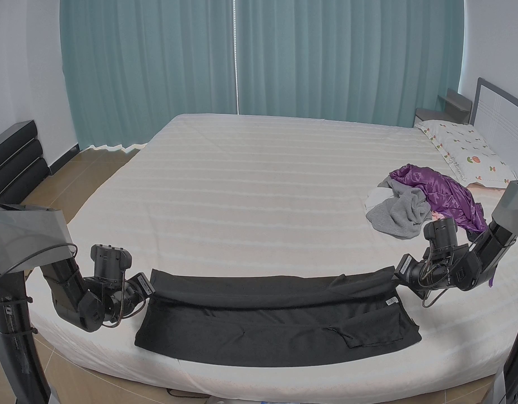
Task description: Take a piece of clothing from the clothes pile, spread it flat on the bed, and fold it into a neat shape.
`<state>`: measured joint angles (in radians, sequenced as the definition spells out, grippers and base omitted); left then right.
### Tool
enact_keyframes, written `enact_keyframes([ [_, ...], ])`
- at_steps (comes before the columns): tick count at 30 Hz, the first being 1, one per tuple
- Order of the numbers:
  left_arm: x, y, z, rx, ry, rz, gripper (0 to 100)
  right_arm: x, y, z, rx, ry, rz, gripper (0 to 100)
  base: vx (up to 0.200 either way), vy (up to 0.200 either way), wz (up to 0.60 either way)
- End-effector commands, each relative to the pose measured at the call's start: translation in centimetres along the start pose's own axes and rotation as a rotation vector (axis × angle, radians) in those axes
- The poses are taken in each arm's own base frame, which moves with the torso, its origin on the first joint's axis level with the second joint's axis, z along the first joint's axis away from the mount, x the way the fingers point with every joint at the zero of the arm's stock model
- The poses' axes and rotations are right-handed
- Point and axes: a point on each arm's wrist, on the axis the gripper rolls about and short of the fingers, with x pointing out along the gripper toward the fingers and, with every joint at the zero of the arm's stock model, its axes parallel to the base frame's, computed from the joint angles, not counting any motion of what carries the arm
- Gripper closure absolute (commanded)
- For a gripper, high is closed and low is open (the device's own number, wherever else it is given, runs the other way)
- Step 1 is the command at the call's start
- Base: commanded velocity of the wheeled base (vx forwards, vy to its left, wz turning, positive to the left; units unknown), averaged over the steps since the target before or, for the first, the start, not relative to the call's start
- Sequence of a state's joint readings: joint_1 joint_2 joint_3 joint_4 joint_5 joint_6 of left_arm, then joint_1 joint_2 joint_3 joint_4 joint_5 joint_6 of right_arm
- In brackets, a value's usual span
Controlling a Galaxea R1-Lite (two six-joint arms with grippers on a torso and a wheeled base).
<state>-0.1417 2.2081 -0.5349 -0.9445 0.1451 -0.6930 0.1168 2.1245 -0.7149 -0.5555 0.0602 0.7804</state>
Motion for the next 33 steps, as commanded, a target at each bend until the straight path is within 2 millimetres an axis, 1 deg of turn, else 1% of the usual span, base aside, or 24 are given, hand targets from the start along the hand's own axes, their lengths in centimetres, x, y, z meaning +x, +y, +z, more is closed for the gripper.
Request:
enact_keyframes([
  [1, 0.1, 0.8, -1.8, 0.021, 0.055, 0.030, 100, 1.2, -1.1, -1.2, -0.025, 0.051, -0.047, 100, 0.000, 0.000, 0.00],
  [6, 0.1, 0.9, -2.5, 0.032, 0.080, 0.037, 100, 1.4, -1.5, -1.6, -0.048, 0.069, -0.062, 100, 0.000, 0.000, 0.00],
  [7, 0.1, 0.9, -2.5, 0.032, 0.081, 0.038, 0, 1.4, -1.5, -1.6, -0.050, 0.069, -0.062, 100, 0.000, 0.000, 0.00],
  [9, -0.1, 0.8, -2.8, 0.039, 0.089, 0.036, 0, 1.5, -1.6, -1.7, -0.057, 0.073, -0.065, 100, 0.000, 0.000, 0.00],
  [10, -0.2, 0.7, -2.8, 0.038, 0.085, 0.034, 0, 1.6, -1.6, -1.7, -0.060, 0.074, -0.065, 0, 0.000, 0.000, 0.00],
  [14, -0.5, 0.4, -2.3, 0.032, 0.067, 0.017, 0, 1.2, -1.3, -1.4, -0.061, 0.059, -0.052, 0, 0.000, 0.000, 0.00],
  [17, -1.0, 0.0, -1.5, 0.019, 0.035, -0.005, 0, 0.6, -0.8, -0.6, -0.053, 0.028, -0.029, 0, 0.000, 0.000, 0.00],
  [18, -1.1, -0.3, -0.8, 0.007, 0.009, -0.022, 0, 0.3, -0.7, 0.1, -0.042, 0.007, -0.014, 0, 0.000, 0.000, 0.00],
  [20, -1.0, -0.4, -0.2, -0.002, -0.005, -0.035, 0, 0.4, -0.7, 0.6, -0.039, -0.003, 0.000, 0, 0.000, 0.000, 0.00],
  [22, -1.0, -0.5, 0.0, -0.005, -0.011, -0.041, 0, 0.5, -0.7, 0.7, -0.038, -0.005, 0.007, 0, 0.000, 0.000, 0.00],
  [24, 0.3, -1.0, 1.8, -0.038, -0.034, -0.095, 0, 1.7, -0.7, 1.3, -0.026, -0.004, 0.057, 0, 0.000, 0.000, 0.00],
  [25, 0.4, -1.0, 1.9, -0.039, -0.034, -0.095, 0, 1.8, -0.7, 1.2, -0.026, -0.002, 0.060, 0, 0.000, 0.000, 0.00],
  [26, 1.4, -0.8, 2.0, -0.042, -0.027, -0.098, 0, 2.4, -0.7, 1.3, -0.026, -0.001, 0.076, 0, 0.000, 0.000, 0.00],
  [27, 1.6, -0.8, 2.0, -0.043, -0.025, -0.097, 0, 2.6, -0.7, 1.3, -0.025, -0.001, 0.079, 0, 0.000, 0.000, 0.00],
  [29, 4.1, -0.7, 1.5, -0.034, -0.014, -0.084, 0, 4.1, -1.0, 1.2, -0.028, 0.003, 0.091, 0, 0.000, 0.000, 0.00],
  [31, 5.5, -0.6, 1.2, -0.026, -0.012, -0.078, 0, 5.0, -1.1, 1.2, -0.029, -0.002, 0.098, 0, 0.000, 0.000, 0.00],
  [33, 5.6, -0.6, 1.2, -0.024, -0.012, -0.078, 0, 5.1, -1.1, 1.2, -0.029, -0.002, 0.098, 0, 0.000, 0.000, 0.00],
])
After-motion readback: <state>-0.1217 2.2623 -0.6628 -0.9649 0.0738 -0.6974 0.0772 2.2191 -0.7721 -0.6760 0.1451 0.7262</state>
